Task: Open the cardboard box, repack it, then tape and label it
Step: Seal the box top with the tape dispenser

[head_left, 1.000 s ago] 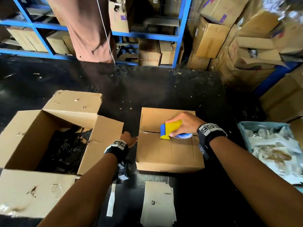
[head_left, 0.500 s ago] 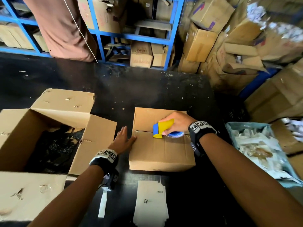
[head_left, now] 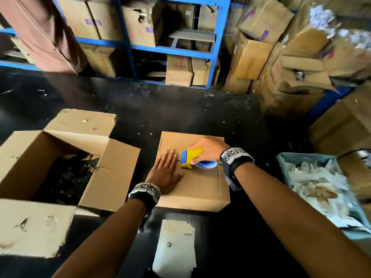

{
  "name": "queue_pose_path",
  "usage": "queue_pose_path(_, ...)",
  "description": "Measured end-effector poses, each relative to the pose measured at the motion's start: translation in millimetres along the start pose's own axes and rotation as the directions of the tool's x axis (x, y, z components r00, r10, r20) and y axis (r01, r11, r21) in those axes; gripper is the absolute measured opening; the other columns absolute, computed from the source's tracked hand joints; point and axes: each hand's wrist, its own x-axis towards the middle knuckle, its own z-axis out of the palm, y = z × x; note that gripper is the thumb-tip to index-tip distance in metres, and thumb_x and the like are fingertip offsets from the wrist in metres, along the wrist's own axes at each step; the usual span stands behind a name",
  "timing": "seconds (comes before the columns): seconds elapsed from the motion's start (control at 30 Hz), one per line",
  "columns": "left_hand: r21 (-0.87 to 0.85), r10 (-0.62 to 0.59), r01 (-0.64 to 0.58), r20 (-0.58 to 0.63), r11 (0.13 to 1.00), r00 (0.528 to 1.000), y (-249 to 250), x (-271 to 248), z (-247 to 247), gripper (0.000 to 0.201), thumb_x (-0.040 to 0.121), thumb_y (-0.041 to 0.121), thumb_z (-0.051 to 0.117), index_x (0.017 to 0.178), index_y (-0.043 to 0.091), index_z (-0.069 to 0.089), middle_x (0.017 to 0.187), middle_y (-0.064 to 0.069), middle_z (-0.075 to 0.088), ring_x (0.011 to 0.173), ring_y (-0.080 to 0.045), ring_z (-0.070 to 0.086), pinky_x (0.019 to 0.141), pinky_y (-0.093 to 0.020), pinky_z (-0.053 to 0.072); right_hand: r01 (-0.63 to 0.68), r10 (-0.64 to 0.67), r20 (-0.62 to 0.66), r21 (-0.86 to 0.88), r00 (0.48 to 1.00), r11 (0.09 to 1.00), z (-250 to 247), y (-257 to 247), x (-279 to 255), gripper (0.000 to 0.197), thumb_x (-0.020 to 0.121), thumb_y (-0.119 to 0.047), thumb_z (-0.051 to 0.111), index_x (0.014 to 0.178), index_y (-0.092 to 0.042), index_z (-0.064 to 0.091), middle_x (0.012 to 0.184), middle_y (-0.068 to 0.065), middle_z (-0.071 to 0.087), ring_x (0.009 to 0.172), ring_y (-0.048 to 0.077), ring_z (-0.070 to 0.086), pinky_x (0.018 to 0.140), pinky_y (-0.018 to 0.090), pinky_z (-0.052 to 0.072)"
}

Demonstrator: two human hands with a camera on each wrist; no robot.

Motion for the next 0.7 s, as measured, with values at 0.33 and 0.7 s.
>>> queue_pose_path(0.33, 0.027, -0.080, 0.081, -0.027, 0.996, 0.996, 1.2, 0.3, 8.1, 0.080, 0.096, 0.065, 0.011, 0.159, 0.015, 0.003, 0.166, -0.002, -0.003, 0.153, -0.022, -0.006, 0.124, -0.040, 0.002, -0.002, 0.002, -0.022, -0.017, 1.000, 1.000, -14.4, 28.6, -28.8, 0.046, 0.061, -0.071, 0.073, 0.102, -0.051, 0.070, 0.091, -0.017, 0.073, 0.088, 0.016, 0.067, 0.075, 0.033, 0.056)
queue_pose_path(0.7, -0.017, -0.083, 0.083, -0.044, 0.996, 0.996, 3.0, 0.4, 6.8, 0.079, 0.097, 0.065, 0.015, 0.158, 0.018, -0.001, 0.166, 0.000, -0.006, 0.152, -0.020, -0.009, 0.124, -0.040, 0.002, -0.065, 0.065, 0.004, 0.032, 0.998, 0.997, -16.3, 79.8, -62.1, 0.058, 0.060, -0.069, 0.076, 0.112, -0.043, 0.070, 0.093, -0.014, 0.073, 0.089, 0.013, 0.067, 0.079, 0.038, 0.058)
